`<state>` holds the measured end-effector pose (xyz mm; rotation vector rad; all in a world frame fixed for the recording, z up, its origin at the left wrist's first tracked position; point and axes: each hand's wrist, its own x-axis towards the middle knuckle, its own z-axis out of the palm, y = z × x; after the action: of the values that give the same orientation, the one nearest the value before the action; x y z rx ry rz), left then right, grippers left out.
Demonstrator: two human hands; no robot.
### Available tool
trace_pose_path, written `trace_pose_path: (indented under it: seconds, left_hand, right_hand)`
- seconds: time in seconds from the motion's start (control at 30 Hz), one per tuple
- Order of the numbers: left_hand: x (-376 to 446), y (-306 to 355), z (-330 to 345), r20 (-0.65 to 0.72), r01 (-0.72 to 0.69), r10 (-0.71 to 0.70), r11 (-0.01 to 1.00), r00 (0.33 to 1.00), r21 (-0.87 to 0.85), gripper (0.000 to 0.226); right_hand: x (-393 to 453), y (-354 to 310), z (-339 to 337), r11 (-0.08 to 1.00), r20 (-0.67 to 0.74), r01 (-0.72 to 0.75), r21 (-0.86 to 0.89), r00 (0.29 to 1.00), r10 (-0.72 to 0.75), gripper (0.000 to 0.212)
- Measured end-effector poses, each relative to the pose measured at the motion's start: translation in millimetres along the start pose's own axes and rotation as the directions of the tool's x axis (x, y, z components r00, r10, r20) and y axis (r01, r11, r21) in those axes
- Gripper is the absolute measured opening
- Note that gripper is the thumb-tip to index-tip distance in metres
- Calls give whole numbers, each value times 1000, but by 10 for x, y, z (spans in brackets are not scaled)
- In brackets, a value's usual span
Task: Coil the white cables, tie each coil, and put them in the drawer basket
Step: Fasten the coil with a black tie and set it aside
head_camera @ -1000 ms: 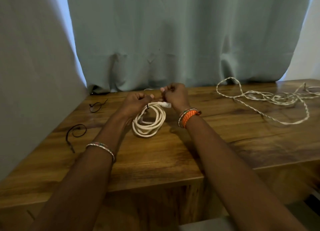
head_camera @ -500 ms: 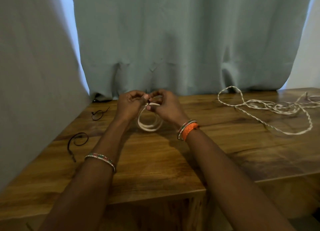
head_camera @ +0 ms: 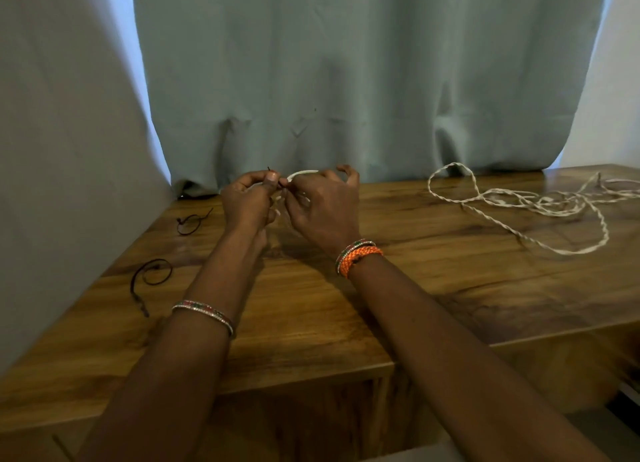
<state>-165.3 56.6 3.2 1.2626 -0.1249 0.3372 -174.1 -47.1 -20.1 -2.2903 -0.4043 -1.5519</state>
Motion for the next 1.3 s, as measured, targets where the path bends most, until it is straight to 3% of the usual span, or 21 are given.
trace_pose_path:
  seconds: [0.17,0.37,0.6,0.73,0.83,0.93,1.03,1.2,1.3]
  left_hand:
    - [53,-30,11,-27,85,-88,991,996,-105,16]
    - [4,-16,48,-87,86,-105,977,991,-193,23]
    - [-53,-5,117,-121,25,-62,957,991,-291,21]
    - [-69,18,95,-115,-113,91,973,989,-203,18]
    - [-49,2,68,-83,-196,188,976,979,-98,30]
    - [-43,-35,76,-75,-216,215,976,974,-11,17]
    - [-14,-73,61,-67,-246,250,967,966,63,13]
    - [69,-108,-107,117,-270,253,949,960,164,10]
    - [122,-118,-150,225,-303,255,928,940,218,22]
  right_hand:
    - [2,12,16,998,105,-14,69,994,6,15]
    - [-20,-42,45,999,83,2,50,996,-7,13]
    - [-11,-55,53,980,23,-116,164,993,114,13]
    - [15,-125,27,982,2,-66,176,998,67,14]
    - [7,-92,33,993,-25,-17,113,999,20,16]
    - [-19,-30,45,1000,-2,17,-26,1000,-17,18]
    - [-28,0,53,998,66,24,-52,998,-21,21]
    - [26,24,34,987,128,-114,111,987,99,11]
    - [70,132,54,897,193,-366,248,926,325,10]
